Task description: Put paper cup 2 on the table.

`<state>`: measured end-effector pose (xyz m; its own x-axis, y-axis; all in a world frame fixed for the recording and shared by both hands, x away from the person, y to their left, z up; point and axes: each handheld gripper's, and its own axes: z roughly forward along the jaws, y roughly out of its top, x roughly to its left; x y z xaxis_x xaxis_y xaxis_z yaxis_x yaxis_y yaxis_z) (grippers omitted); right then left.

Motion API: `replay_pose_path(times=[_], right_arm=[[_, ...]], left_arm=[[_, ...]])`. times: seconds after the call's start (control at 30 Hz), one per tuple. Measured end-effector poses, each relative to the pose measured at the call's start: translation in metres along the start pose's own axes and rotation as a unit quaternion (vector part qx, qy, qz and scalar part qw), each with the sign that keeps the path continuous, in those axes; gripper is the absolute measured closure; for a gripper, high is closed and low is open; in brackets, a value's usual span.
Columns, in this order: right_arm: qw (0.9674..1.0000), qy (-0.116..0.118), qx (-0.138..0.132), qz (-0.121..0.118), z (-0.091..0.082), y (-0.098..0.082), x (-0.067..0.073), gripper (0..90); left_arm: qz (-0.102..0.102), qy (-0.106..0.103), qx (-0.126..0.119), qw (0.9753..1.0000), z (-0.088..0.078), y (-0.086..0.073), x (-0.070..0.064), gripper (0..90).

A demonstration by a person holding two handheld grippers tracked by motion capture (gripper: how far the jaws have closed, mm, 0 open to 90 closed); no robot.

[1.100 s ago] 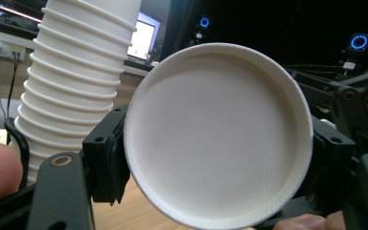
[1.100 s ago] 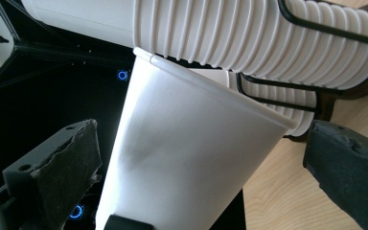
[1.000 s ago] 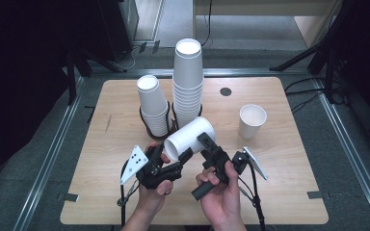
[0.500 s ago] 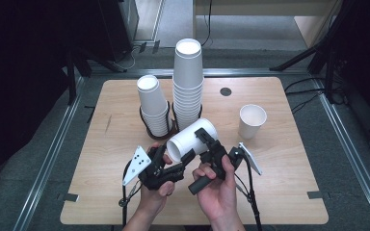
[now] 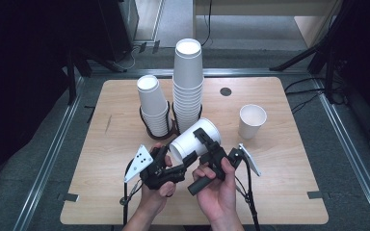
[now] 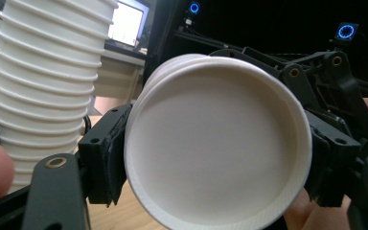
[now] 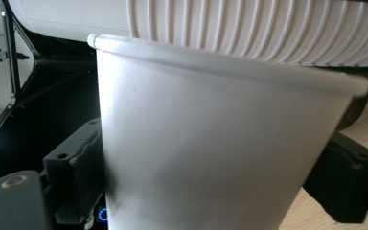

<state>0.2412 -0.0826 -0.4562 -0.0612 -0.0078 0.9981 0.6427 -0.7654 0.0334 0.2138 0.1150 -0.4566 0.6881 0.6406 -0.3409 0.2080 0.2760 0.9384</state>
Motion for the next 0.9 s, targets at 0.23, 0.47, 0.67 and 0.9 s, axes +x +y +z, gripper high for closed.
replay_pose_path(times=[0.23, 0.47, 0.67, 0.9], right_arm=[[0.9984, 0.017, -0.018, -0.051, -0.002, 0.004, 0.007, 15.0], [0.9904, 0.010, -0.042, -0.131, -0.006, 0.009, 0.020, 15.3], [0.9769, 0.003, -0.061, -0.205, -0.009, 0.010, 0.027, 15.4], [0.9572, -0.008, -0.080, -0.278, -0.013, 0.014, 0.038, 15.4]], left_arm=[[-0.013, -0.007, 0.021, 0.9997, -0.001, 0.010, 0.001, 15.4], [-0.019, -0.017, 0.018, 0.9995, -0.005, 0.017, 0.002, 12.9], [-0.012, -0.024, 0.026, 0.9993, -0.005, 0.019, 0.002, 12.8], [-0.004, -0.020, 0.033, 0.9992, -0.006, 0.021, 0.002, 8.3]])
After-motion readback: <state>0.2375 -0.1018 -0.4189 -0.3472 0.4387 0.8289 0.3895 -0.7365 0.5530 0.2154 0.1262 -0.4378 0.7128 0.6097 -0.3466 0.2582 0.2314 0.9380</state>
